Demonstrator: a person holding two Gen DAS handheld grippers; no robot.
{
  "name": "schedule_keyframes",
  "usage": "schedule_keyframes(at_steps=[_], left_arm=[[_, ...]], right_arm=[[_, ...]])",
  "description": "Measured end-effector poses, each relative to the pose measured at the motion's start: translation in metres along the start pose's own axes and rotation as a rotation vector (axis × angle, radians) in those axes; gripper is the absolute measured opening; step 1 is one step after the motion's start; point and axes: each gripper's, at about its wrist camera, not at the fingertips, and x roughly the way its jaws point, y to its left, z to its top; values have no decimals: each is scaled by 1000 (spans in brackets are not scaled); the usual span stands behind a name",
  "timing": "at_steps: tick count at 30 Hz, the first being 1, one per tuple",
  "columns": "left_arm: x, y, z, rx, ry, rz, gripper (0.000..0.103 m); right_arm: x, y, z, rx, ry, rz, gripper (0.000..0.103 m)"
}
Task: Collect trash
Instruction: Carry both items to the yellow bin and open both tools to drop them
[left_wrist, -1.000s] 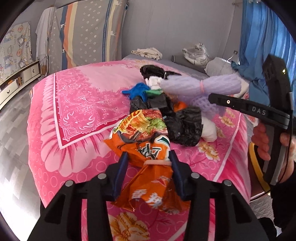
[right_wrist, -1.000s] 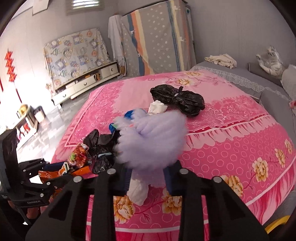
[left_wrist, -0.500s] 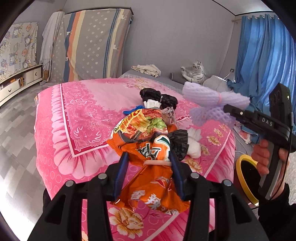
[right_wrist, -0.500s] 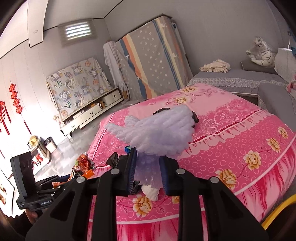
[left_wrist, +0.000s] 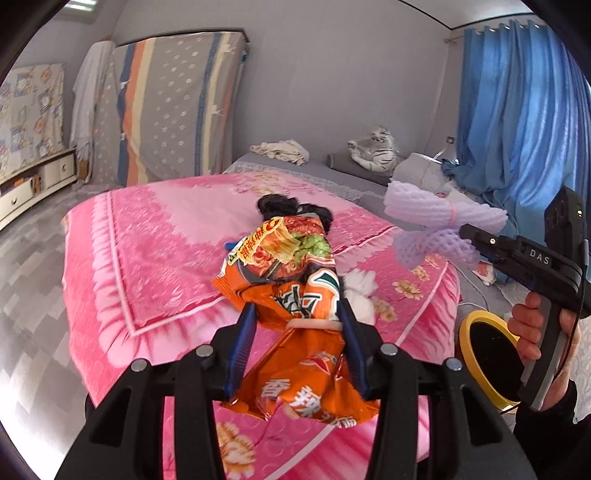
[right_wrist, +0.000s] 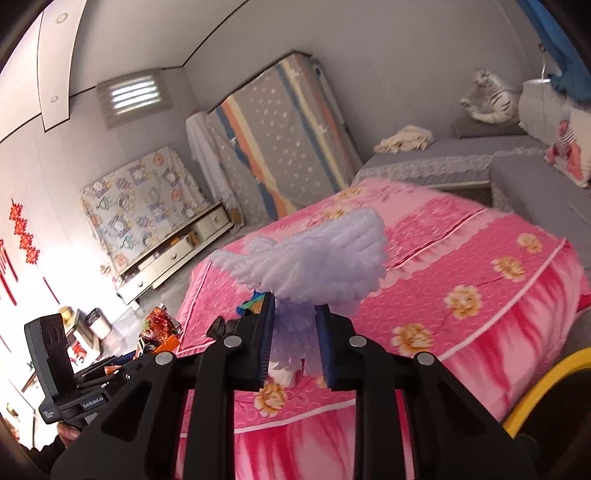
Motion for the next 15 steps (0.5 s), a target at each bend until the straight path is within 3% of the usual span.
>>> schedule_keyframes(at_steps=[4,15], left_arm=[[10,-24,14,49,-6,-54,42],[45,-110,47,192,-13,-232,42]], right_arm=[[-30,-13,5,25,-58,-36,20],[-116,-48,1,69,-205,-244,21]])
